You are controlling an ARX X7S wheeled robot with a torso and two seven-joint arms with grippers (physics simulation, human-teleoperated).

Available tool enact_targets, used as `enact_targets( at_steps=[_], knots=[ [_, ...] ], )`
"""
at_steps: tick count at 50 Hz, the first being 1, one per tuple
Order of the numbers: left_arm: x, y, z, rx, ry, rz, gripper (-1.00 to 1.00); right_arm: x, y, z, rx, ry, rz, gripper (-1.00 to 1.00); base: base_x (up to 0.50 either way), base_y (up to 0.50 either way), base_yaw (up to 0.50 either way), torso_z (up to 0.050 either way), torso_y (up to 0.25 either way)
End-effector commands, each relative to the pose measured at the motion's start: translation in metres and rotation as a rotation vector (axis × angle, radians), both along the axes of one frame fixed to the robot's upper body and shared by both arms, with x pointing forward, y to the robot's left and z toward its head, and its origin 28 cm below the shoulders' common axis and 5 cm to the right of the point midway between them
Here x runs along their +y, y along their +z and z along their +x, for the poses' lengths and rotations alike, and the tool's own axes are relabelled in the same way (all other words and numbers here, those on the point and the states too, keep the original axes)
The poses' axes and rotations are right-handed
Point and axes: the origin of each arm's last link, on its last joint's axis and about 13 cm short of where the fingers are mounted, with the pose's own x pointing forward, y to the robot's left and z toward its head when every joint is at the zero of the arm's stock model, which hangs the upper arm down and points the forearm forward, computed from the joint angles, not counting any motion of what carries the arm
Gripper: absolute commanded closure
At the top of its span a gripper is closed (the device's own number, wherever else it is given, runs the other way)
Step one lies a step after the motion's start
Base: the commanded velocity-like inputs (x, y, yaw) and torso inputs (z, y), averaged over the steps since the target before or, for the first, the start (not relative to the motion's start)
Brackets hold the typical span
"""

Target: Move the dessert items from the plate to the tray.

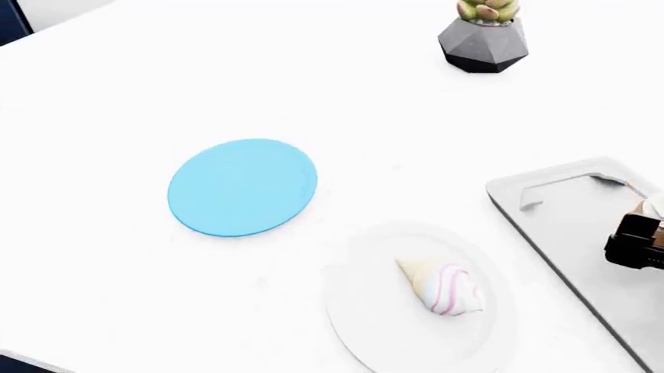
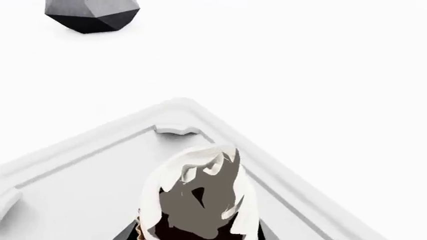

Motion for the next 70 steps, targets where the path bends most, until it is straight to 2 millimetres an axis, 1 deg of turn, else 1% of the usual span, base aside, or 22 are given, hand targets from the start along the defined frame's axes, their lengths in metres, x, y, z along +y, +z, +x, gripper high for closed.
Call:
enact_targets(
  at_steps=[1,13,16,20,24,28,39,41,44,46,50,54,57,62,65,70],
  knots=[
    [0.000,0.000,-0.002,-0.002,0.003,0.000,-1.00,0.003,0.004,0.008,-0.014,0.075,-0.044,-1.00,0.00,0.00,0.00,0.000,0.000],
    [0.000,0.000,-0.002,-0.006,0.006,0.000,-1.00,0.006,0.015,0.014,-0.046,0.111,-0.031,-1.00,0.00,0.00,0.00,0.000,0.000],
    [-0.001,0.000,-0.003,-0.007,0.007,-0.001,-1.00,0.006,0.021,0.017,-0.064,0.113,-0.044,-1.00,0.00,0.00,0.00,0.000,0.000],
    [-0.001,0.000,-0.003,-0.009,0.008,-0.002,-1.00,0.007,0.038,0.021,-0.115,0.118,-0.074,-1.00,0.00,0.00,0.00,0.000,0.000],
    [-0.001,0.000,-0.003,-0.012,0.009,-0.002,-1.00,0.009,0.061,0.025,-0.180,0.135,-0.118,-1.00,0.00,0.00,0.00,0.000,0.000],
    [-0.002,0.000,-0.004,-0.013,0.011,-0.002,-1.00,0.012,0.079,0.028,-0.226,0.151,-0.157,-1.00,0.00,0.00,0.00,0.000,0.000],
    [-0.002,-0.001,-0.005,-0.018,0.013,-0.001,-1.00,0.023,0.107,0.031,-0.316,0.220,-0.265,-1.00,0.00,0.00,0.00,0.000,0.000],
    [-0.002,-0.001,-0.005,-0.017,0.011,-0.002,-1.00,0.028,0.116,0.030,-0.358,0.247,-0.305,-1.00,0.00,0.00,0.00,0.000,0.000],
    [-0.002,-0.001,-0.005,-0.014,0.011,-0.001,-1.00,0.043,0.134,0.027,-0.437,0.361,-0.358,-1.00,0.00,0.00,0.00,0.000,0.000],
    [-0.002,-0.001,-0.006,-0.014,0.014,-0.001,-1.00,0.057,0.140,0.024,-0.477,0.462,-0.366,-1.00,0.00,0.00,0.00,0.000,0.000],
    [-0.002,0.000,-0.006,-0.013,0.015,-0.001,-1.00,0.082,0.139,0.010,-0.478,0.653,-0.355,-1.00,0.00,0.00,0.00,0.000,0.000],
    [-0.002,-0.001,-0.007,-0.014,0.006,-0.004,-1.00,0.105,0.140,-0.011,-0.440,0.799,-0.302,-1.00,0.00,0.00,0.00,0.000,0.000],
    [-0.002,0.000,-0.006,-0.014,0.008,-0.005,-1.00,0.116,0.140,-0.028,-0.399,0.884,-0.269,-1.00,0.00,0.00,0.00,0.000,0.000],
    [-0.002,0.000,-0.003,-0.013,0.007,-0.006,-1.00,0.122,0.139,-0.049,-0.304,0.934,-0.216,-1.00,0.00,0.00,0.00,0.000,0.000],
    [-0.002,0.000,-0.001,-0.011,0.005,-0.006,-1.00,0.119,0.138,-0.061,-0.229,0.934,-0.189,-1.00,0.00,0.00,0.00,0.000,0.000],
    [-0.003,0.000,0.002,-0.009,0.002,-0.006,-1.00,0.118,0.136,-0.075,-0.164,0.950,-0.185,-1.00,0.00,0.00,0.00,0.000,0.000]
  ],
)
